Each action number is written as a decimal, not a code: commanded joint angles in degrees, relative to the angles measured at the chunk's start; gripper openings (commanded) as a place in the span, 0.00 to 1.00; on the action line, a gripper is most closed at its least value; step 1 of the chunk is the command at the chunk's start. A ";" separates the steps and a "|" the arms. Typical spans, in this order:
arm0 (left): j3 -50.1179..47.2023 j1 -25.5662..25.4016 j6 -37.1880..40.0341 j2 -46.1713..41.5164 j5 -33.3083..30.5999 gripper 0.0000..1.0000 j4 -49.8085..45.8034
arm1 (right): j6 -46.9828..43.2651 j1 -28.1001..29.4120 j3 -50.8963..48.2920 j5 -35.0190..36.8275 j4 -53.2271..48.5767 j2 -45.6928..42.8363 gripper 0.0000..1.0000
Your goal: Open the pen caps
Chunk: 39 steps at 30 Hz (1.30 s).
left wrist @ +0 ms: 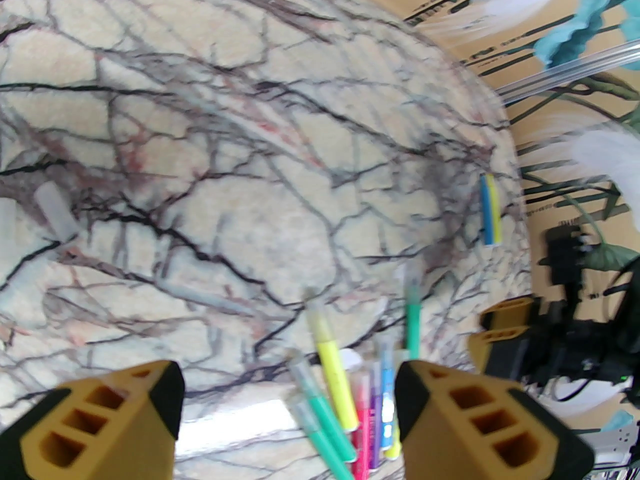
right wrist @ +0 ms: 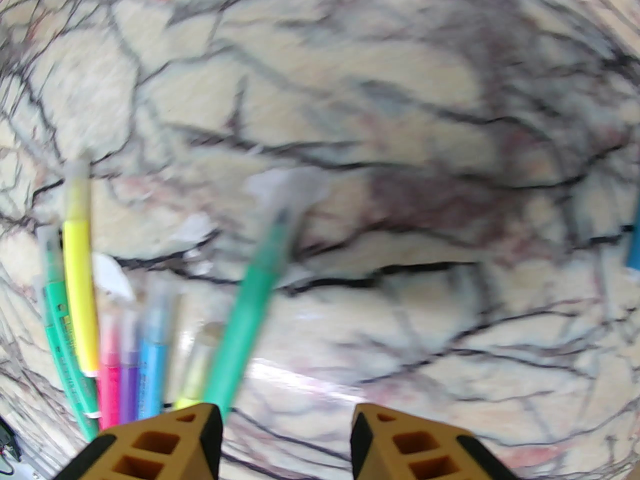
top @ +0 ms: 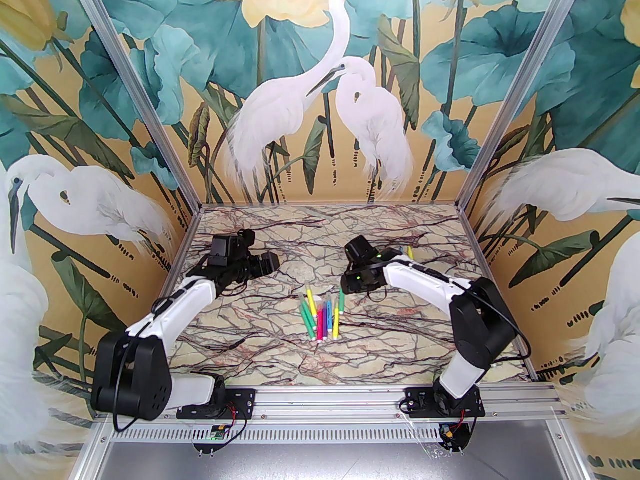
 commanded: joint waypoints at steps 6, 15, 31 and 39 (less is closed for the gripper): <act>-2.80 -0.27 -2.07 -3.22 2.14 0.75 4.99 | 3.91 1.32 0.36 -3.61 3.04 4.68 0.48; -3.69 -0.30 -1.92 -3.44 2.45 0.75 5.28 | 5.54 1.83 0.72 -2.29 4.29 8.20 0.45; -3.25 -0.29 -2.08 -2.82 2.40 0.75 5.18 | 3.61 2.52 4.58 8.05 -3.58 12.34 0.37; -3.43 -0.31 -2.44 -2.84 1.95 0.75 5.38 | 2.21 5.29 8.34 11.51 -7.78 17.19 0.36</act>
